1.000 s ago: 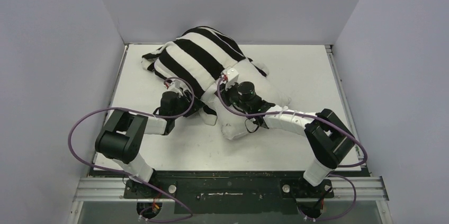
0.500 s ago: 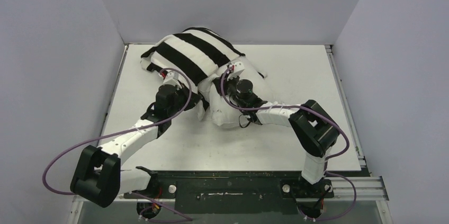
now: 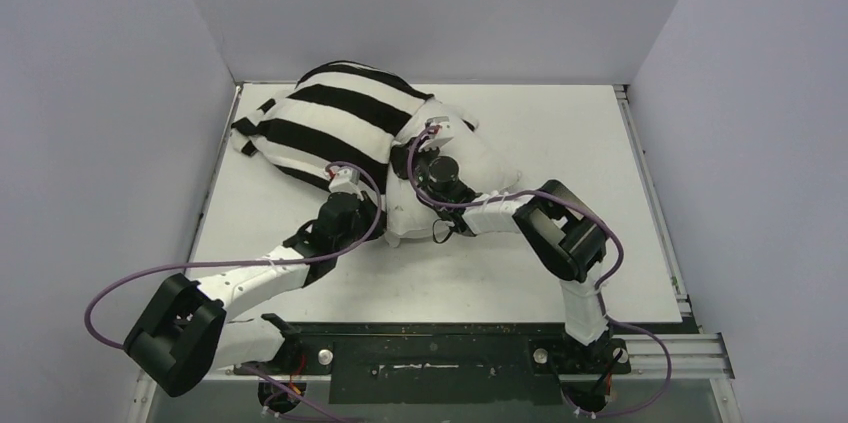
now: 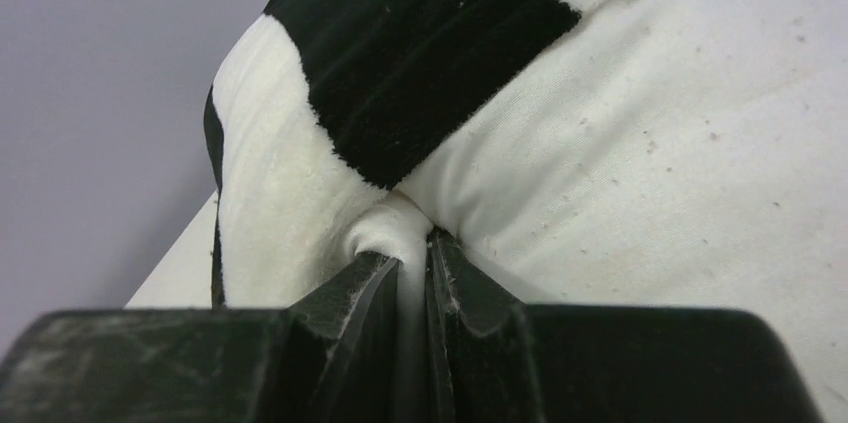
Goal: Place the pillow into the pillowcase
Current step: Stuff the pillow into the pillowcase.
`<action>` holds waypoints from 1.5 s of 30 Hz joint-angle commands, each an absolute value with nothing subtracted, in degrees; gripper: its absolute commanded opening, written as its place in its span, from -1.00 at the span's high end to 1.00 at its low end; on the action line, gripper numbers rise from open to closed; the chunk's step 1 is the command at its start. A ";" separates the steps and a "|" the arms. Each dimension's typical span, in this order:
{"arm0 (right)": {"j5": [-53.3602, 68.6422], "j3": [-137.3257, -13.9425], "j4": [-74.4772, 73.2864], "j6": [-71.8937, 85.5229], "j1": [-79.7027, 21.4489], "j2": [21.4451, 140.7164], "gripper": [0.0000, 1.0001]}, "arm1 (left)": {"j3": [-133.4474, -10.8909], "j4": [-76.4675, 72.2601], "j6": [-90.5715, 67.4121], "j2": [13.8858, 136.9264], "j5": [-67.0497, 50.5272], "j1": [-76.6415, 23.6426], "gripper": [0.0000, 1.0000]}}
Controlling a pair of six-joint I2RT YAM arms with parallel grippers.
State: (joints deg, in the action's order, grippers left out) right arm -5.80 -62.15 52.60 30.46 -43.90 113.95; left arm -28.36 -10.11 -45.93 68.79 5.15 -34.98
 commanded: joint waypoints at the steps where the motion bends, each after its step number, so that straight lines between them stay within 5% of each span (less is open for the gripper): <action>1: -16.84 -60.96 61.14 33.35 -47.06 117.84 1.00 | -25.57 -15.76 -48.68 67.57 -3.61 -41.74 1.00; 5: -14.43 -56.06 66.33 35.67 -49.53 118.67 1.00 | -23.58 -17.74 -49.38 70.24 -4.01 -41.14 1.00; 9: -12.90 -50.75 61.13 35.64 -48.07 111.45 0.43 | -24.26 -14.95 -49.18 68.07 -3.88 -41.21 0.97; 12: -11.65 -47.61 55.89 32.45 -46.13 104.35 -0.11 | -26.10 -9.35 -46.14 63.60 1.78 -40.94 0.47; 15: -5.18 -51.72 47.04 30.76 -43.31 99.84 -0.33 | -26.97 -8.55 -44.12 59.12 4.02 -37.43 0.22; 24: 12.19 -59.04 28.50 26.52 -31.59 87.63 -0.98 | -45.55 5.99 -31.74 59.46 7.91 -31.93 0.04; 30: 23.00 -66.88 18.37 21.16 -19.86 90.44 -1.00 | -56.31 5.24 -23.49 67.84 10.91 -30.98 -0.09; 45: 42.28 -88.15 6.87 16.80 -16.39 113.37 -0.93 | -80.51 -3.59 -18.65 99.20 2.82 -26.24 -0.26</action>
